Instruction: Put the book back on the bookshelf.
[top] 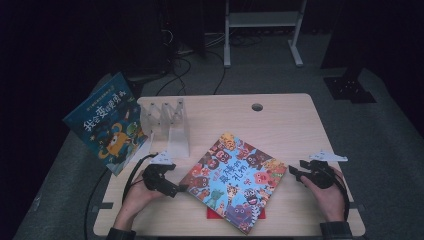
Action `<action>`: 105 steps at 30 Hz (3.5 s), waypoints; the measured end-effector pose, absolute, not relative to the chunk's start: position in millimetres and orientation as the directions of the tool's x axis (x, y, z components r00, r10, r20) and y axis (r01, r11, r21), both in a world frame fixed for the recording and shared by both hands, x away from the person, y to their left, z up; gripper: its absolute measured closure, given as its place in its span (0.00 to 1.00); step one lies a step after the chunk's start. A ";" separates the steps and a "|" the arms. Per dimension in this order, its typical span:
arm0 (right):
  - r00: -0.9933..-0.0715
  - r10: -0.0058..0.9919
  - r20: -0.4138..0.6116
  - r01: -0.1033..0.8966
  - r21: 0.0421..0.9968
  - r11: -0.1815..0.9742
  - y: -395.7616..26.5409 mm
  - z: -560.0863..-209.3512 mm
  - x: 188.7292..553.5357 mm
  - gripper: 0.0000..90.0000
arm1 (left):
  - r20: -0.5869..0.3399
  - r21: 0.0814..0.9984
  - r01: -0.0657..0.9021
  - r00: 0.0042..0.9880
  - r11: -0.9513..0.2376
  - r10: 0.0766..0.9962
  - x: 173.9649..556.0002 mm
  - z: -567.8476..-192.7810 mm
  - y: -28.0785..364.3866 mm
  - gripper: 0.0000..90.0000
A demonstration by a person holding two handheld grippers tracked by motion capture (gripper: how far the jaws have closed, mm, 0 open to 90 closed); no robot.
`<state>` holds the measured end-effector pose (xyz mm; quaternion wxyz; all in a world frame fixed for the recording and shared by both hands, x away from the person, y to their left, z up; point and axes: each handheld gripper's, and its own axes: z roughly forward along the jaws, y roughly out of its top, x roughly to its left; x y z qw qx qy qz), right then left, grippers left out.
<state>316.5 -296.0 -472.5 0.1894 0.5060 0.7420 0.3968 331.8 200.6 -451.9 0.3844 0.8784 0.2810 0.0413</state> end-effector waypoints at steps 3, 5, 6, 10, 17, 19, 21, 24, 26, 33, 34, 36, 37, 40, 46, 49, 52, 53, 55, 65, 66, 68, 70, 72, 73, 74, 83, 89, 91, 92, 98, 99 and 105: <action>-0.449 0.883 0.136 0.597 0.781 0.183 -287.8 -471.8 315.7 0.49 | -0.161 0.693 0.458 0.851 -0.556 0.500 330.3 -456.8 193.7 0.01; -0.466 0.872 0.153 0.596 0.782 0.181 -283.9 -472.1 316.2 0.49 | -0.167 0.689 0.454 0.858 -0.565 0.486 329.6 -460.0 189.8 0.02; -0.473 0.866 0.162 0.597 0.782 0.179 -282.2 -472.5 316.6 0.49 | -0.170 0.685 0.456 0.859 -0.569 0.484 329.1 -461.6 188.1 0.02; -0.500 0.847 0.182 0.598 0.780 0.185 -277.5 -475.6 319.1 0.45 | -0.193 0.673 0.461 0.864 -0.579 0.464 326.0 -466.0 182.0 0.04; -0.506 0.837 0.206 0.621 0.761 0.188 -275.5 -482.3 323.8 0.39 | -0.188 0.657 0.474 0.856 -0.586 0.481 322.6 -469.7 178.3 0.02; -0.507 0.837 0.208 0.620 0.762 0.186 -276.0 -482.8 324.4 0.40 | -0.187 0.653 0.475 0.855 -0.589 0.483 322.0 -469.3 178.4 0.02; -0.506 0.836 0.213 0.621 0.763 0.181 -276.5 -483.3 325.2 0.40 | -0.198 0.651 0.481 0.854 -0.587 0.481 321.4 -468.8 178.8 0.04; -0.506 0.836 0.214 0.616 0.768 0.175 -275.9 -484.5 328.8 0.40 | -0.209 0.655 0.478 0.859 -0.585 0.468 320.3 -468.2 178.5 0.05; -0.506 0.835 0.214 0.617 0.767 0.177 -274.7 -484.3 332.7 0.39 | -0.216 0.653 0.481 0.859 -0.585 0.464 319.9 -469.0 177.8 0.05; -0.523 0.825 0.213 0.610 0.769 0.188 -266.0 -484.8 349.6 0.39 | -0.243 0.639 0.496 0.856 -0.589 0.457 321.1 -472.7 178.7 0.04; -0.524 0.824 0.215 0.613 0.767 0.190 -264.7 -484.3 351.5 0.39 | -0.245 0.639 0.495 0.857 -0.589 0.454 321.1 -473.1 178.9 0.04; -0.533 0.820 0.208 0.611 0.766 0.203 -262.4 -483.6 355.8 0.39 | -0.248 0.639 0.496 0.856 -0.588 0.453 321.1 -473.1 179.1 0.03; -0.535 0.819 0.209 0.611 0.765 0.204 -260.9 -483.4 357.8 0.38 | -0.252 0.637 0.499 0.856 -0.587 0.452 321.0 -473.2 179.3 0.02; -0.543 0.813 0.211 0.601 0.774 0.200 -257.6 -485.4 363.5 0.38 | -0.265 0.626 0.503 0.856 -0.596 0.444 319.4 -474.1 178.7 0.02; -0.564 0.799 0.208 0.602 0.766 0.225 -248.3 -486.0 376.9 0.25 | -0.263 0.623 0.497 0.860 -0.604 0.437 317.0 -474.5 177.6 0.02; -0.563 0.798 0.215 0.598 0.773 0.214 -245.1 -488.2 379.8 0.24 | -0.258 0.639 0.497 0.857 -0.587 0.446 318.8 -473.0 182.1 0.02; -0.566 0.797 0.211 0.595 0.774 0.218 -245.1 -488.0 379.5 0.25 | -0.251 0.651 0.511 0.843 -0.561 0.476 321.1 -471.0 189.2 0.02; -0.566 0.797 0.209 0.595 0.773 0.219 -244.9 -487.9 379.4 0.25 | -0.252 0.657 0.515 0.838 -0.550 0.484 322.1 -470.8 191.5 0.02; -0.566 0.797 0.210 0.595 0.773 0.218 -244.7 -487.8 379.2 0.25 | -0.263 0.667 0.524 0.831 -0.530 0.491 323.6 -469.7 195.9 0.02; -0.614 0.764 0.198 0.580 0.770 0.266 -226.5 -485.6 372.0 0.25 | -0.262 0.672 0.529 0.824 -0.518 0.502 326.5 -470.9 199.8 0.02; -0.620 0.760 0.196 0.578 0.769 0.273 -223.9 -485.1 370.5 0.25 | -0.265 0.675 0.531 0.822 -0.512 0.504 326.7 -471.3 200.5 0.02; -0.630 0.753 0.189 0.572 0.770 0.285 -218.7 -484.3 367.8 0.25 | -0.262 0.673 0.531 0.822 -0.515 0.506 327.7 -471.8 202.8 0.02; -0.642 0.746 0.176 0.561 0.771 0.301 -214.4 -483.3 366.0 0.25 | -0.265 0.668 0.538 0.818 -0.514 0.511 328.4 -472.6 204.5 0.02; -0.644 0.746 0.170 0.559 0.770 0.307 -211.9 -482.6 365.1 0.25 | -0.272 0.669 0.543 0.815 -0.508 0.512 328.9 -474.2 205.4 0.02; -0.645 0.746 0.169 0.557 0.772 0.307 -211.5 -482.6 364.9 0.25 | -0.275 0.663 0.546 0.813 -0.511 0.513 329.3 -474.8 205.6 0.02; -0.645 0.746 0.168 0.558 0.770 0.309 -211.8 -482.3 364.5 0.25 | -0.274 0.662 0.546 0.814 -0.514 0.512 329.8 -475.6 205.5 0.02; -0.645 0.759 0.091 0.519 0.781 0.347 -225.9 -469.7 334.9 0.65 | -0.298 0.662 0.556 0.811 -0.502 0.504 331.8 -478.3 205.2 0.01; -0.720 0.685 0.105 0.496 0.769 0.403 -225.1 -471.2 303.8 0.85 | -0.304 0.659 0.558 0.811 -0.505 0.500 331.2 -478.7 205.2 0.01; -0.745 0.656 0.121 0.489 0.767 0.415 -222.4 -472.2 295.3 0.90 | -0.307 0.659 0.559 0.811 -0.504 0.498 331.1 -479.0 205.6 0.01; -0.754 0.645 0.124 0.489 0.762 0.424 -220.8 -472.6 292.0 0.91 | -0.310 0.657 0.561 0.810 -0.504 0.497 331.1 -479.2 205.8 0.01; -0.811 0.570 0.134 0.459 0.750 0.476 -209.4 -476.2 272.7 0.96 | -0.310 0.658 0.562 0.808 -0.501 0.500 330.8 -479.6 207.9 0.00; -0.813 0.566 0.136 0.458 0.750 0.478 -209.1 -476.1 270.9 0.96 | -0.308 0.658 0.562 0.809 -0.502 0.501 331.0 -479.5 208.2 0.00; -0.821 0.553 0.143 0.454 0.750 0.481 -208.0 -476.0 269.3 0.98 | -0.320 0.657 0.569 0.804 -0.494 0.501 332.9 -480.4 210.6 0.00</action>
